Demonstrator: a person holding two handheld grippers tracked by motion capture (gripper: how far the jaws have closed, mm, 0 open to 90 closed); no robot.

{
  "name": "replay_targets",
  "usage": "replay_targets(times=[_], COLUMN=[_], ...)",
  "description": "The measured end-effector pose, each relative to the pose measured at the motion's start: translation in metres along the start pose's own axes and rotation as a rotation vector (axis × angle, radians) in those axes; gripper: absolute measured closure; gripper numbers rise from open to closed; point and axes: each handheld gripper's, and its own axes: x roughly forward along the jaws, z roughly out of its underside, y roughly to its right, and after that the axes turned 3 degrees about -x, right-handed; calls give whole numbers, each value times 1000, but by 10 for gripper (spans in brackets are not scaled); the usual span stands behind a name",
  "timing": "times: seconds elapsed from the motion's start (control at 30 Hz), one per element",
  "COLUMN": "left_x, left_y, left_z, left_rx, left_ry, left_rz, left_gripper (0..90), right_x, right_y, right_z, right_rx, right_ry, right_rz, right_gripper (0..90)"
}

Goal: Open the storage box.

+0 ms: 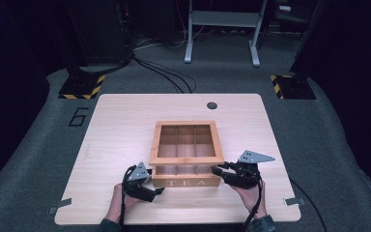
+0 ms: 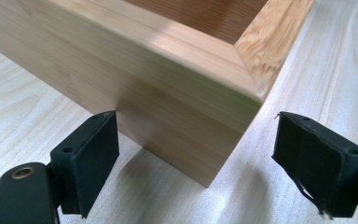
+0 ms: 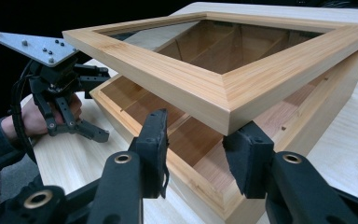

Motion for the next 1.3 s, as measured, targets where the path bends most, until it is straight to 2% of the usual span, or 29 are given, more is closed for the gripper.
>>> replay_targets(times=[0.43,0.6,0.77,0.93,1.3], left_x=[0,2,2,4,5], left_y=[0,2,2,2,3], left_z=[0,-1,-1,-1,-1], left_rx=[-3,16,8,14,11], left_ry=[3,-14,-22,-29,-42], left_rz=[0,-13,-10,-28,-15], left_gripper=[140,124,114,105,101], right_x=[-1,-2,-3,-3,-3], right_y=[0,1,1,1,1], right_z=[-14,-23,-27,-32,-40], right_rx=[-24,-27,-30,-33,-40], right_ry=[0,5,8,8,6], right_rz=[22,27,28,33,37], right_gripper=[593,593,593,592,592])
